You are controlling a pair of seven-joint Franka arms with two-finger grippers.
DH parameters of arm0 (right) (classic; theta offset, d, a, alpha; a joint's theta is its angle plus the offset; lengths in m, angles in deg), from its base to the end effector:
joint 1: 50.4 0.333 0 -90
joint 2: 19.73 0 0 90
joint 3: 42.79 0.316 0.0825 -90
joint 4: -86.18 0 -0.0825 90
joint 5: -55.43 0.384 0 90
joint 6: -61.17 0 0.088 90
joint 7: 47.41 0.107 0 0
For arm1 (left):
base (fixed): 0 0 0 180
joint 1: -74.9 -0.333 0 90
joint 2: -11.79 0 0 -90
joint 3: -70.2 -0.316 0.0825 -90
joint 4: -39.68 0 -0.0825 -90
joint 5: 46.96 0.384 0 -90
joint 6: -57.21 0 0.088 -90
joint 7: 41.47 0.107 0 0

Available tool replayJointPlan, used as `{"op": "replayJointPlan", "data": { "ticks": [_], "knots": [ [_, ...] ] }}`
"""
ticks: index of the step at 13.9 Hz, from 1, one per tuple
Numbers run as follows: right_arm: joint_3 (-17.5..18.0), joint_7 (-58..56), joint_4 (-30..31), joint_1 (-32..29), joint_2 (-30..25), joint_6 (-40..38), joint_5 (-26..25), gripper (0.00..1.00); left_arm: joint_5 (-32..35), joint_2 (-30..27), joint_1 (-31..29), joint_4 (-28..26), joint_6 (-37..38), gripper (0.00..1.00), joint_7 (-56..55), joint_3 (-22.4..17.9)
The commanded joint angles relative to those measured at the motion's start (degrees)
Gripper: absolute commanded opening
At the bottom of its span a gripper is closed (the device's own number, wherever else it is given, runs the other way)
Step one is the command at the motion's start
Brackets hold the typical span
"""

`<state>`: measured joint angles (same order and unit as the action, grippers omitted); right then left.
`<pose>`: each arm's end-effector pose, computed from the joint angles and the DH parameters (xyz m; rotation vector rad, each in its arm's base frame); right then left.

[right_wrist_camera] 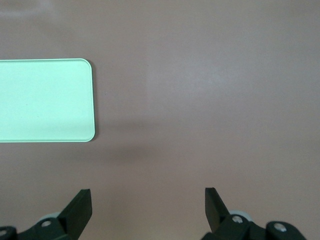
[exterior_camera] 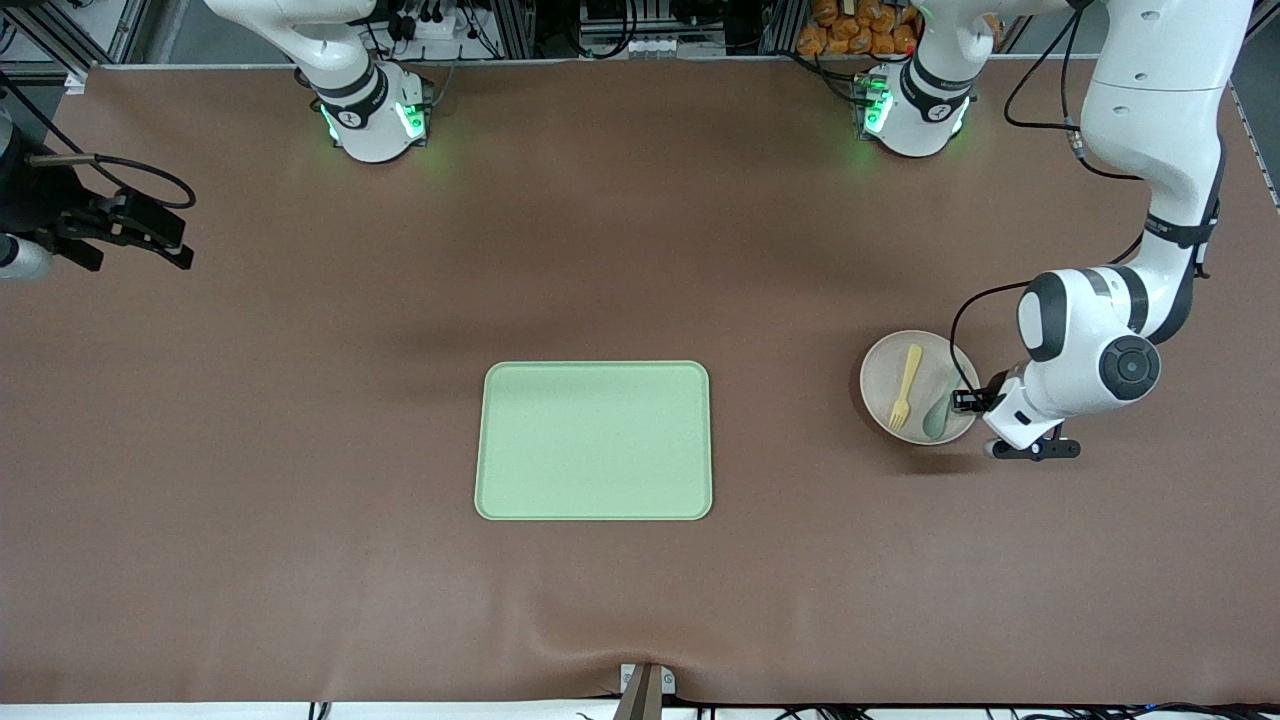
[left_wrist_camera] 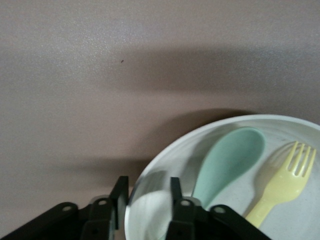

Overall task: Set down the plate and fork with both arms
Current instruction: 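Grip the plate rim with the left gripper and lift it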

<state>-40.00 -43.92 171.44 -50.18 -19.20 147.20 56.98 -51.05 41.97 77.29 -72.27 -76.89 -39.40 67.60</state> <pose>0.5499 0.0318 0.6521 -3.1139 0.0100 -0.0041 0.6033 0.0006 0.1943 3.1068 0.0252 -0.2156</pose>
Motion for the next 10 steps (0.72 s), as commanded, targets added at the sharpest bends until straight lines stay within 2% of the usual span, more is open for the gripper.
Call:
{"op": "replayJointPlan", "data": {
  "ticks": [1,4,8,10],
  "knots": [
    [0.64,-1.11,-0.53,-1.27,0.18,-0.51,0.56,1.0,-3.63,1.02,-0.63,1.12,-0.46,0.28,1.28,0.49],
    [0.64,-1.11,-0.53,-1.27,0.18,-0.51,0.56,1.0,-3.73,1.28,-0.54,1.13,-0.54,0.12,1.28,0.49],
    [0.64,-1.11,-0.53,-1.27,0.18,-0.6,0.56,1.0,-3.73,1.98,-0.46,1.13,-0.46,0.0,1.28,0.57],
    [0.64,-1.11,-0.53,-1.27,0.18,-0.6,0.56,1.0,-3.82,1.98,-0.37,1.21,-0.46,0.0,1.28,0.57]
  ]
}}
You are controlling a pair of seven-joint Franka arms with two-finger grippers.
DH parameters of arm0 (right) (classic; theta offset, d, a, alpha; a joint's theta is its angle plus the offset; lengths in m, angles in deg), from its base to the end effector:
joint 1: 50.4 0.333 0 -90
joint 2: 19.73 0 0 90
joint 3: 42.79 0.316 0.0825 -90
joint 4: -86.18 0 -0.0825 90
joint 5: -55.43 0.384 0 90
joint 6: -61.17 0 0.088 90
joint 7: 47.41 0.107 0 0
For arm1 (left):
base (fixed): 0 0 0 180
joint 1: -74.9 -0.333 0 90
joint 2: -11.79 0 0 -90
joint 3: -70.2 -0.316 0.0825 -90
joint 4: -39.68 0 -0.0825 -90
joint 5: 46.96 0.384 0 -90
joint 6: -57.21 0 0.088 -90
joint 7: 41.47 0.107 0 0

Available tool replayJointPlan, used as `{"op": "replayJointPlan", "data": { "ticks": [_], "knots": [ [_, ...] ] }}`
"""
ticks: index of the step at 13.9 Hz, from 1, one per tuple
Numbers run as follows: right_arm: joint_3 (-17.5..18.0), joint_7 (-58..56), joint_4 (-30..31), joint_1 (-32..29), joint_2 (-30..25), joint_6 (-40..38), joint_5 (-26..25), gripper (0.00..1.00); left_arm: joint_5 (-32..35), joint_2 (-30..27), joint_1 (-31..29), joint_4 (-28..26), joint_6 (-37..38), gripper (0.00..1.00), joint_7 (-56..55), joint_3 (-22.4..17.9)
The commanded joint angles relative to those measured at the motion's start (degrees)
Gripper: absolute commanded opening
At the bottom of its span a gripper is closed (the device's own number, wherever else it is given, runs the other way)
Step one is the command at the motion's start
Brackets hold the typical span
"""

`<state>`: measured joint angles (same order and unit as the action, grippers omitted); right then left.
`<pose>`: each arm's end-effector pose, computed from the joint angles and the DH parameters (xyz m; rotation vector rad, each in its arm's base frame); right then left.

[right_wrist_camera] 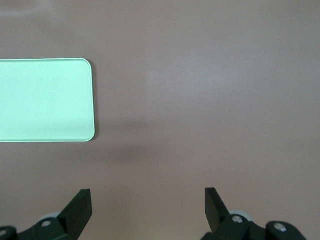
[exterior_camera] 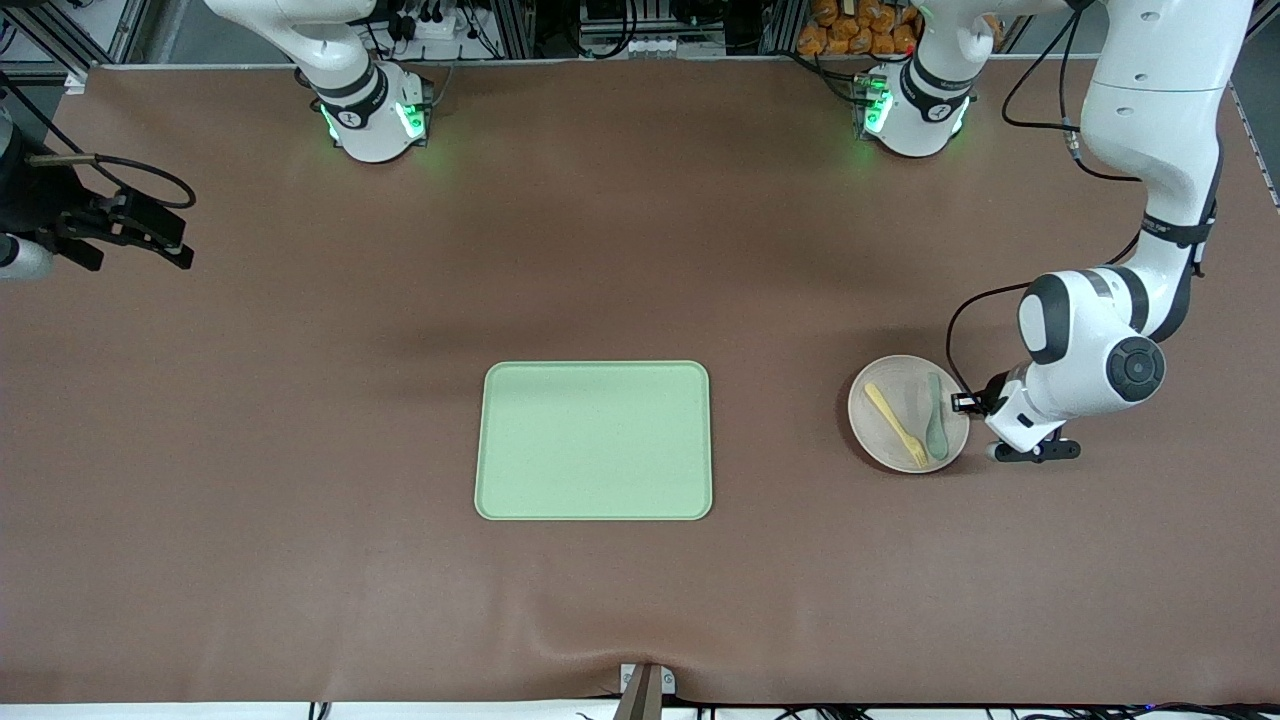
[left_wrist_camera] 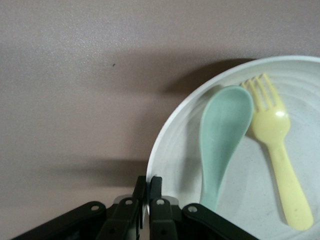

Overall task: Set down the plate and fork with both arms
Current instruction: 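Grip the plate rim with the left gripper and lift it, then carry the plate over the green tray with the left gripper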

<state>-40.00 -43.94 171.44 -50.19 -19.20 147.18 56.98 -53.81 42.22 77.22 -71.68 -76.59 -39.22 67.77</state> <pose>0.5498 0.0317 0.6521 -3.1140 0.0098 -0.0036 0.6059 -0.0014 0.1951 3.0722 0.0723 -0.2106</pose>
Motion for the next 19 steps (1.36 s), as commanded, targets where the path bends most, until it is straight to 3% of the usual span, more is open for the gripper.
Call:
{"op": "replayJointPlan", "data": {
  "ticks": [1,8,13,16,19],
  "knots": [
    [0.64,-1.1,-0.53,-1.27,0.18,-0.57,0.56,1.0,-1.06,1.65,-0.21,0.62,-0.76,0.0,1.09,0.4],
    [0.64,-1.1,-0.53,-1.27,0.18,-0.66,0.56,1.0,-3.17,-2.74,-0.39,1.59,0.9,0.0,1.09,4.09],
    [0.64,-1.1,-0.44,-1.36,0.18,-0.66,0.56,1.0,-3.17,-3.1,-0.13,10.63,10.56,0.0,0.57,8.57],
    [0.64,-1.1,-0.53,-1.36,0.18,-0.75,0.56,1.0,-2.56,-2.4,1.01,13.44,11.19,0.0,0.04,12.6],
    [0.64,-1.1,-0.53,-1.36,0.18,-0.66,0.56,1.0,-2.38,0.06,5.05,18.1,11.19,0.0,-0.49,13.41]
  ]
}}
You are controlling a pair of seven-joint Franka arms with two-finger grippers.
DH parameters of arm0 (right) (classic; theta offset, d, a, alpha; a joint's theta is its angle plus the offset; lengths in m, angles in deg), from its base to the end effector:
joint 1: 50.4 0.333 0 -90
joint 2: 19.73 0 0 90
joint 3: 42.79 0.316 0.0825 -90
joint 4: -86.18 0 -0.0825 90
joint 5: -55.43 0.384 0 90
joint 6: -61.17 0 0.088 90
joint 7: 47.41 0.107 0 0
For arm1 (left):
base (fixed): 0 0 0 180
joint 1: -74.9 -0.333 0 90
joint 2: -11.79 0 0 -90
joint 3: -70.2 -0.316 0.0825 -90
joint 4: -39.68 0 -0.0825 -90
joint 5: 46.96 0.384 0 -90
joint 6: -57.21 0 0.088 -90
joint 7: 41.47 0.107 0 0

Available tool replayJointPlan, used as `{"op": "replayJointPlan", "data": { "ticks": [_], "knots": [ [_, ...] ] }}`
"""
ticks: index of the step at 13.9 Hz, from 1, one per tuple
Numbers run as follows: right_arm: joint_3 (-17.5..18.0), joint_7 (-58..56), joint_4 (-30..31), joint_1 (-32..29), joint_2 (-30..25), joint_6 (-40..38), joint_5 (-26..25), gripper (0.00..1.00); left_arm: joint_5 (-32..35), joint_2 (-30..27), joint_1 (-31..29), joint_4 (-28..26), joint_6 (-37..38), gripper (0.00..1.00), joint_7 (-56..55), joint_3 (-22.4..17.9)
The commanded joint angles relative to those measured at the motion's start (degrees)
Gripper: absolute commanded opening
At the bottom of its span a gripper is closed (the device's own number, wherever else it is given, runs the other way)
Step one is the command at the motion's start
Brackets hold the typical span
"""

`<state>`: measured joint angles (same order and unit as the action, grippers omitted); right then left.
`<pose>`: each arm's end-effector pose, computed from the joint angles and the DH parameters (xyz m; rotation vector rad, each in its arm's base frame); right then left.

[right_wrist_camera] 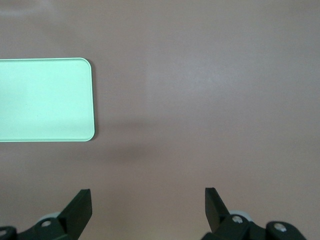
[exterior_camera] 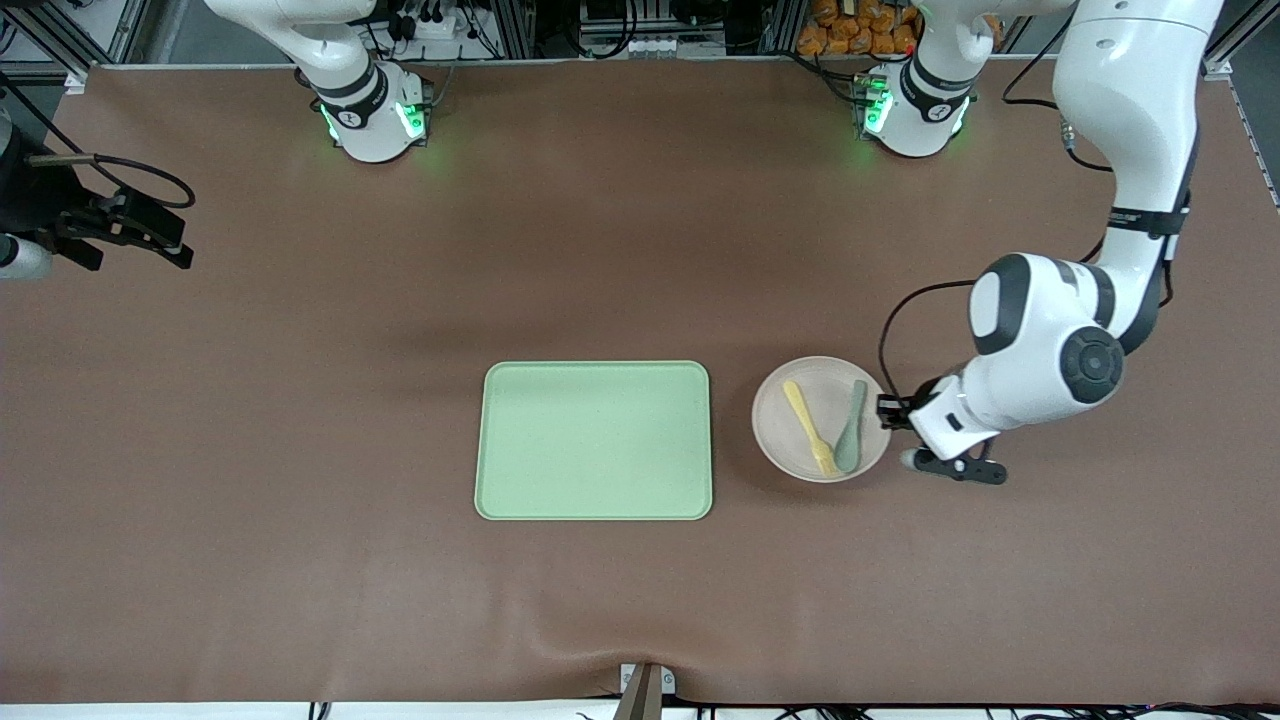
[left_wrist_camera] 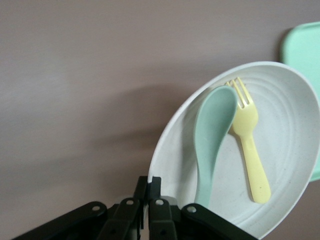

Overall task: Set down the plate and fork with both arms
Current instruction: 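Carry the plate over the green tray with the left gripper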

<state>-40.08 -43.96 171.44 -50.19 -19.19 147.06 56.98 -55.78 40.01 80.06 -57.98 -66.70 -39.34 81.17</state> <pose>0.5497 0.0310 0.6518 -3.1141 0.0114 -0.0001 0.6420 -0.1787 0.3104 2.9126 -0.3064 -0.0800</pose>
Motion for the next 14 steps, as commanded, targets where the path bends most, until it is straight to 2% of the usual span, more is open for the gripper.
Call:
{"op": "replayJointPlan", "data": {
  "ticks": [1,6,10,14],
  "knots": [
    [0.72,-1.07,-0.53,-1.35,0.17,-0.63,0.56,1.0,-0.32,2.88,3.7,5.71,1.3,0.0,-1.06,0.02],
    [0.72,-1.07,-0.53,-1.35,0.17,-0.63,0.56,1.0,-0.49,5.78,7.05,10.73,1.3,0.0,-1.51,0.02],
    [0.72,-1.07,-0.53,-1.35,0.17,-0.55,0.56,1.0,-0.49,8.59,11.18,15.65,1.22,0.0,-7.3,-0.25],
    [0.72,-1.07,-0.53,-1.35,0.17,-0.63,0.56,1.0,-0.41,10.62,15.4,17.68,0.78,0.0,-14.41,-0.69]
  ]
}}
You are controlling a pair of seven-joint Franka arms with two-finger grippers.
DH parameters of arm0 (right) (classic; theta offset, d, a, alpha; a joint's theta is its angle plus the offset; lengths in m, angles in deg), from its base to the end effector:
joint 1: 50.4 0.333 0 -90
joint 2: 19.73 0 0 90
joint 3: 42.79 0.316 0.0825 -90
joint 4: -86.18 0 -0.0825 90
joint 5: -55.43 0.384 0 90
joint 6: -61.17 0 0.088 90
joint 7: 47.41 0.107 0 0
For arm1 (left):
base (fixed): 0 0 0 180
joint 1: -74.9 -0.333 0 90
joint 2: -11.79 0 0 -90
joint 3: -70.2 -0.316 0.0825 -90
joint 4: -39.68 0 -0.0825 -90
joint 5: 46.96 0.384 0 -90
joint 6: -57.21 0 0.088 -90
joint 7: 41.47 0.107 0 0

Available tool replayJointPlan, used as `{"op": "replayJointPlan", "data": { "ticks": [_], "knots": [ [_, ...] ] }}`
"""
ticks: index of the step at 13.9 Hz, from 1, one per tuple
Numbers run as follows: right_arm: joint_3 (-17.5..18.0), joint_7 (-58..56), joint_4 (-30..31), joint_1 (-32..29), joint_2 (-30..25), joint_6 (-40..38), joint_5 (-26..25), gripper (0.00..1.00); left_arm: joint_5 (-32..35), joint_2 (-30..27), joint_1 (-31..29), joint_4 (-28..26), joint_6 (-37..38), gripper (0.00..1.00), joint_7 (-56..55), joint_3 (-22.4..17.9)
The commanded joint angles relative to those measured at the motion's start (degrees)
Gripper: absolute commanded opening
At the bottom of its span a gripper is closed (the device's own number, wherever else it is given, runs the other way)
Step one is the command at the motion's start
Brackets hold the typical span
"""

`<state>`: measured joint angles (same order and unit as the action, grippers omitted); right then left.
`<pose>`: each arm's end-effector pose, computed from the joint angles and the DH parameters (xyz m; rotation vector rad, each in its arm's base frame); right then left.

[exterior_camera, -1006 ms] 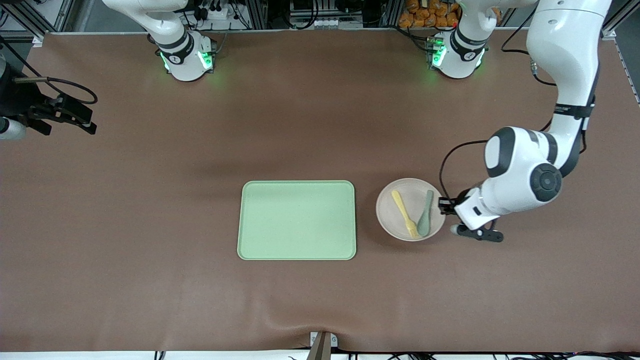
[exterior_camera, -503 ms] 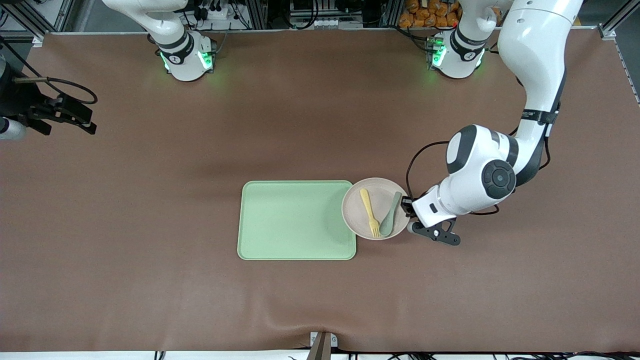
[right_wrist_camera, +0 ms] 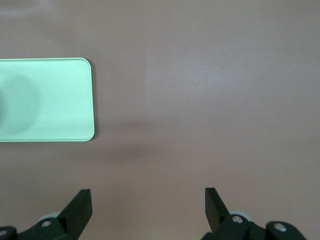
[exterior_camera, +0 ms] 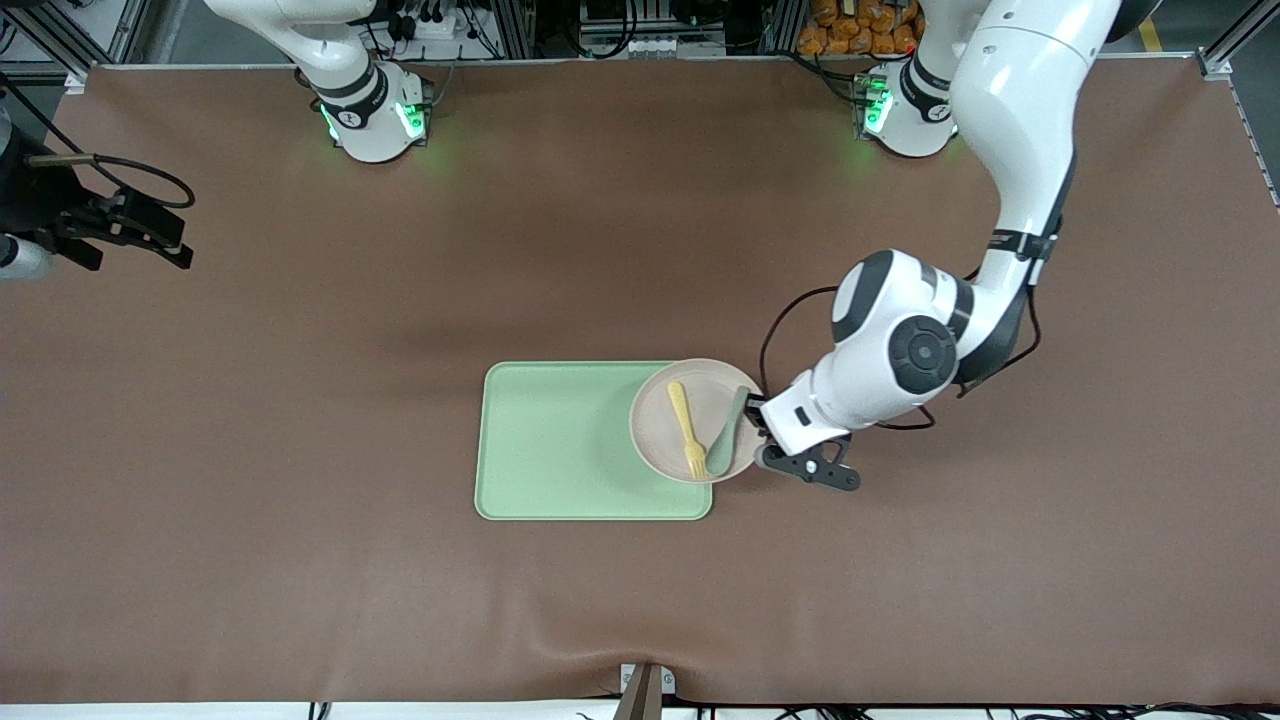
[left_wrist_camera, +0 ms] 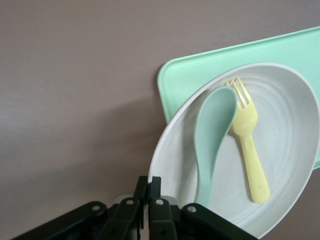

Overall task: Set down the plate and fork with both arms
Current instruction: 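Carry the plate over the green tray with the left gripper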

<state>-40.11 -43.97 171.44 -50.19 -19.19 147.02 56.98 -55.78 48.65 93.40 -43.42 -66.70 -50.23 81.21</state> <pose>0.5496 0.0307 0.6517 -3.1141 0.0119 0.0010 0.6406 -0.3395 0.3230 2.8649 -0.3434 -0.0097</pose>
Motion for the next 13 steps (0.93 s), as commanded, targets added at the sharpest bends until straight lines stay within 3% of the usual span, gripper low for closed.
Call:
{"op": "replayJointPlan", "data": {
  "ticks": [1,8,13],
  "knots": [
    [0.75,-1.06,-0.53,-1.35,0.17,-0.6,0.56,1.0,-0.41,2.42,2.67,3.73,0.43,0.0,-5.72,-0.73],
    [0.66,-1.06,-0.53,-1.35,0.17,-0.6,0.56,1.0,-0.32,9.01,9.7,6.2,-7.2,0.0,-25.13,-0.82],
    [0.66,-1.06,-0.53,-1.35,0.17,-0.6,0.56,1.0,-0.49,11.04,9.89,6.2,-8.62,0.0,-26.04,-0.73]
  ]
}}
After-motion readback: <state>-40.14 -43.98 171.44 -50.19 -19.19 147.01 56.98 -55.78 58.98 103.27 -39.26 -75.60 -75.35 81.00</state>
